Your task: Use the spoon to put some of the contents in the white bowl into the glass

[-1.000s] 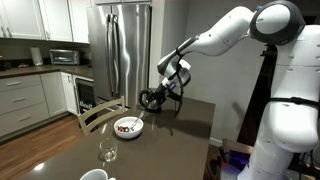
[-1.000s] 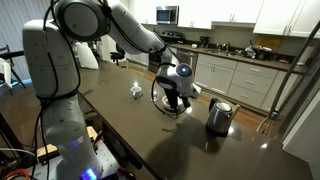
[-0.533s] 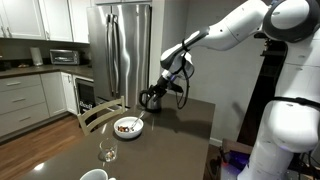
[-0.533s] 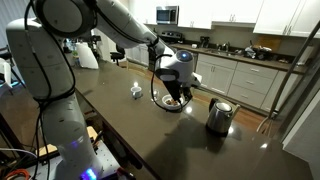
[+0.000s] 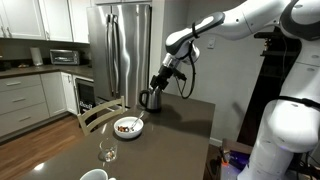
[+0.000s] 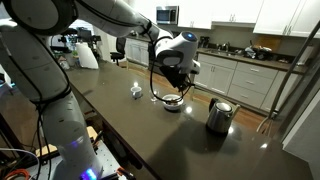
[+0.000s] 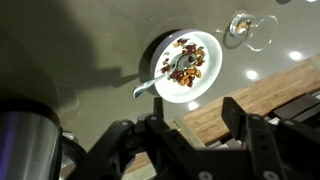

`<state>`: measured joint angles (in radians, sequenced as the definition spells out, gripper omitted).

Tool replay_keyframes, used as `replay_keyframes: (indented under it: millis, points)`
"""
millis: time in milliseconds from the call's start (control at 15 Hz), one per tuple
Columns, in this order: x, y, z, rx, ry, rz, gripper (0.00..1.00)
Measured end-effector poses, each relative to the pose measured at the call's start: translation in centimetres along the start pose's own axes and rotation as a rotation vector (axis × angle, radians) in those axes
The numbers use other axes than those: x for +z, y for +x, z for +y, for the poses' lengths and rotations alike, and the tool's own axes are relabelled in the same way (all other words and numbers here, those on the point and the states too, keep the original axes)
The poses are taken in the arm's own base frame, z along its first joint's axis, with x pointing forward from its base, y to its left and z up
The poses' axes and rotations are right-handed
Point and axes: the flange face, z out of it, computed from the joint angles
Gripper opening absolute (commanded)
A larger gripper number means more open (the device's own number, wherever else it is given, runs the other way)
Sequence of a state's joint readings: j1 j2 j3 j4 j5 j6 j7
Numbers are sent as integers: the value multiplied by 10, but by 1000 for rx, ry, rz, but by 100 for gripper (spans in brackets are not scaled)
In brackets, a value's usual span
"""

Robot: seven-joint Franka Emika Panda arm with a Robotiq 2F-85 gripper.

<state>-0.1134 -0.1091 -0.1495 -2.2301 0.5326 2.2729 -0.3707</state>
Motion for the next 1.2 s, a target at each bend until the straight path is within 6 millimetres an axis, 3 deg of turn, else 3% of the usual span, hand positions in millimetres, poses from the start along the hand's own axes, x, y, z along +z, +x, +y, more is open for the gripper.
replay_keyframes:
  millis: [133,267,400,867,1200]
  points:
    - [-13,2,-5,-15,-36,-35,70]
    - [-24,6,-10,-31,-82,-60,94]
    - [-36,11,-15,-47,-129,-76,99]
    - [-66,26,-35,-94,-230,-94,100]
    - [-75,21,-49,-90,-255,-131,100]
